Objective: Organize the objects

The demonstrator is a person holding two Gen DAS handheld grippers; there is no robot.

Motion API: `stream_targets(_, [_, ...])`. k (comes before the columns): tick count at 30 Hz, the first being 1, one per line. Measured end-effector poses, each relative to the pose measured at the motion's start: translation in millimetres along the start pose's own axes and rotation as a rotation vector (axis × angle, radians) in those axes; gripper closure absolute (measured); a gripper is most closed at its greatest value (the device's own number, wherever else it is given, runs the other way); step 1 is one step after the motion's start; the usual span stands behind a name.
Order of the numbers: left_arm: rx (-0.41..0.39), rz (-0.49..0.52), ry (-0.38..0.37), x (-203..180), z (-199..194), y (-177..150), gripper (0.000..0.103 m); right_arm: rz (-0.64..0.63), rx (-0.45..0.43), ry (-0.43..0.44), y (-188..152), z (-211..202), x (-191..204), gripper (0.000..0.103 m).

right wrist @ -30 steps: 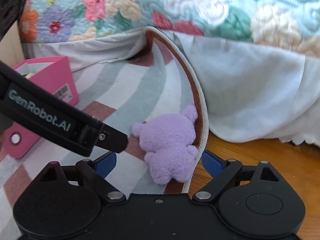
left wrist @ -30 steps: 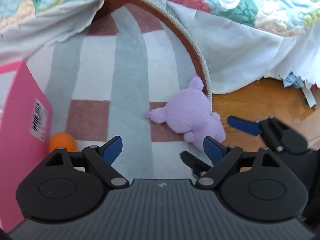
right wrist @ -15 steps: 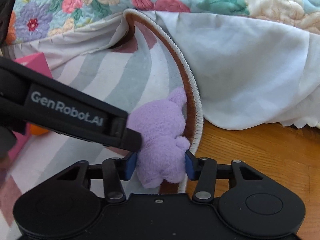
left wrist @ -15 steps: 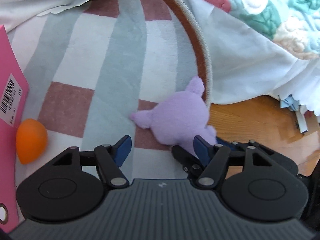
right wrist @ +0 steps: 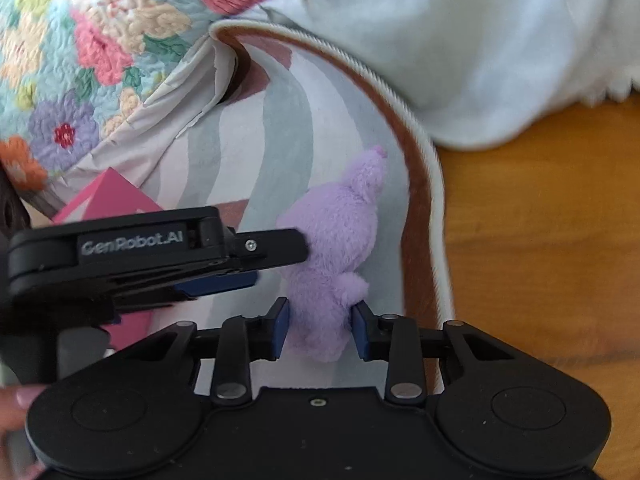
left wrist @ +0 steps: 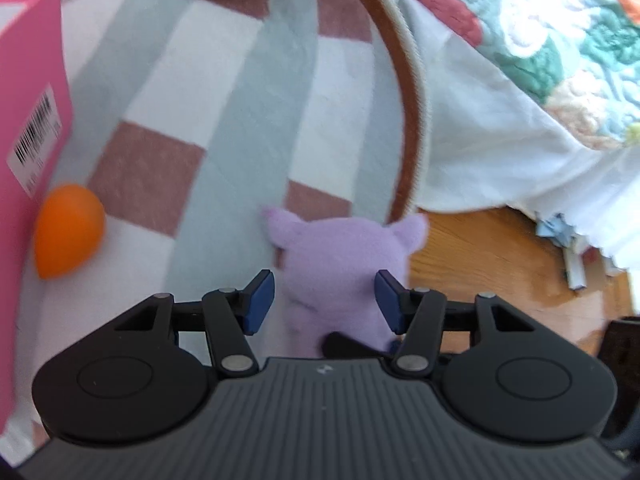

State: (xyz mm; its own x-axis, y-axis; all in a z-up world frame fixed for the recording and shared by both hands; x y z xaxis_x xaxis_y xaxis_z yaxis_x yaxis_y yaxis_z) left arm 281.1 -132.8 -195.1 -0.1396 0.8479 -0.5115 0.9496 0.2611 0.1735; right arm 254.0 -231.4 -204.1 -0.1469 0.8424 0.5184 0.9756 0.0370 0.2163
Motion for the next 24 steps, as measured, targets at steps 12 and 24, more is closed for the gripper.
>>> stream_targets(12, [0.055,-0.001,0.067,11.1,-5.2,-26.0,0.048,-0.144,0.038,-0.091,-28.7,-4.7,21.0,0.062])
stream_targets(24, [0.037,-0.020,-0.033,7.7,7.4,-37.8,0.060,-0.392,-0.097,-0.350,-40.1,-3.2,41.9,0.037])
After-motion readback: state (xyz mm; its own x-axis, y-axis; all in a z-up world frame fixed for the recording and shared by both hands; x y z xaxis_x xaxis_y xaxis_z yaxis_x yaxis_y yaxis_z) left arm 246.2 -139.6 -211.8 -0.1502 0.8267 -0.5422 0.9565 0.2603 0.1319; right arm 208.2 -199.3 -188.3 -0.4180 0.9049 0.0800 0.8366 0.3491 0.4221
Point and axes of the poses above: each gripper's, at about its wrist camera, not at the fingertips, and z roughly the way its jaws point, x to its left, y to its top, the point moved 8 cm from there along z, roughly the way its jaws point, and after that the axes turned 15 degrees about x, right-handed, at the moved point
